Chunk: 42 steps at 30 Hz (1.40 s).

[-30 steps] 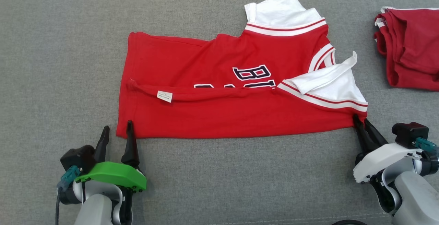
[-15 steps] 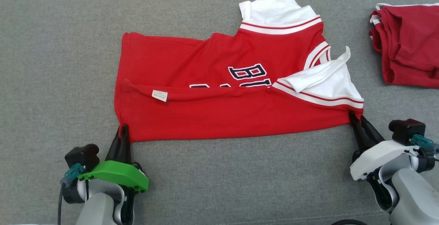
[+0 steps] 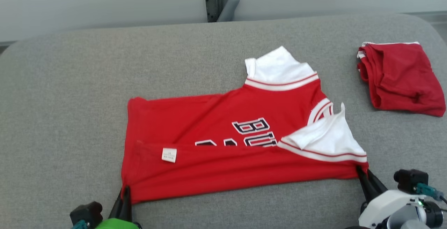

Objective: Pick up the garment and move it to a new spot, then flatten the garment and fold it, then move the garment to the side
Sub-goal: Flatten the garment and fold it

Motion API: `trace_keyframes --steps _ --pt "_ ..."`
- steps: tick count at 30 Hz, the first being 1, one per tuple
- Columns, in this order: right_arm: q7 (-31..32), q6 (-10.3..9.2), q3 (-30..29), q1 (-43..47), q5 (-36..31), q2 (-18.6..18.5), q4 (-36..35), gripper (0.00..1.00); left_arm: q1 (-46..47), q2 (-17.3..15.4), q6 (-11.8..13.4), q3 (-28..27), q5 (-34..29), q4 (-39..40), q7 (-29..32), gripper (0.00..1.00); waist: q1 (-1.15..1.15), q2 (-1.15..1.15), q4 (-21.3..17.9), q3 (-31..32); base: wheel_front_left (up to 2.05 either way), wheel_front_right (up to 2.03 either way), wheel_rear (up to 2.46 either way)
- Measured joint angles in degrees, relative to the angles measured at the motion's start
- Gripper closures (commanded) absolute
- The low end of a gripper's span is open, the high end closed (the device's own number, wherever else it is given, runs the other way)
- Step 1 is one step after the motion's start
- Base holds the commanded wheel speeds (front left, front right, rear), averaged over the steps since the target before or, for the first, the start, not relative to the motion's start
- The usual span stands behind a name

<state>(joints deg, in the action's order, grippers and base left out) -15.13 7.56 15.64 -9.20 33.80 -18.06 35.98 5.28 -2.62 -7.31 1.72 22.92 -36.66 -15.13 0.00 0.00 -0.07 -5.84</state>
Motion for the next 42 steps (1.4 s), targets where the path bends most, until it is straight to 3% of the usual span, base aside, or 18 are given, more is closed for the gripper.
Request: trace_keyframes --steps 11,12,13,14,20,24,28,41,42 --pt "0.1 0.05 -1.3 7.3 1.3 -0.8 -0.4 1.0 -6.6 0.2 -0.2 -0.6 -0.9 -0.3 0.0 1.0 0.0 0.0 0.8 6.0 0.0 0.0 0.0" --pt "0.1 0.05 -1.4 7.3 1.4 -0.7 -0.3 0.53 -6.7 0.2 -0.2 -0.4 -0.8 -0.4 0.0 1.0 0.0 0.0 0.8 5.8 0.0 0.0 0.0" --pt "0.1 0.04 -1.5 7.2 1.4 -0.7 -0.3 0.0 -6.7 0.2 -0.2 -0.2 -0.1 -0.5 0.0 0.16 0.0 0.0 0.8 5.6 0.0 0.0 0.0" --pt "0.1 -0.03 -1.7 7.2 1.0 -0.9 -0.9 0.0 -6.7 0.1 -0.1 -0.1 0.3 -0.5 0.0 0.0 0.0 0.0 0.8 5.4 0.0 0.0 0.0" --pt "0.1 -0.07 -2.4 6.3 -3.0 -0.1 -9.8 0.0 -6.3 -0.1 1.0 0.1 -1.4 2.7 0.0 0.0 0.0 0.0 1.0 4.0 0.0 0.0 0.0" --pt "0.1 -0.03 3.7 7.0 -3.3 1.1 -14.0 0.0 -6.3 -0.1 1.3 0.4 -1.9 3.6 0.0 0.0 0.0 0.0 1.3 3.5 0.0 0.0 0.0" --pt "0.1 -0.04 9.2 6.9 -2.8 1.2 -13.7 0.0 -6.3 -0.1 1.4 0.9 -2.2 4.1 0.0 0.0 0.0 0.0 1.5 3.0 0.0 0.0 0.0" --pt "0.1 -0.07 12.4 2.6 -2.8 3.5 -10.6 0.0 -5.4 -0.1 1.4 2.7 -1.8 4.4 0.0 0.0 0.0 0.0 2.6 1.4 0.0 0.0 0.0" --pt "0.1 -0.07 12.5 2.4 -2.9 3.6 -10.6 0.05 -5.3 -0.1 1.4 2.7 -1.8 4.4 0.0 0.0 0.0 0.0 2.7 1.3 0.0 0.0 0.0"
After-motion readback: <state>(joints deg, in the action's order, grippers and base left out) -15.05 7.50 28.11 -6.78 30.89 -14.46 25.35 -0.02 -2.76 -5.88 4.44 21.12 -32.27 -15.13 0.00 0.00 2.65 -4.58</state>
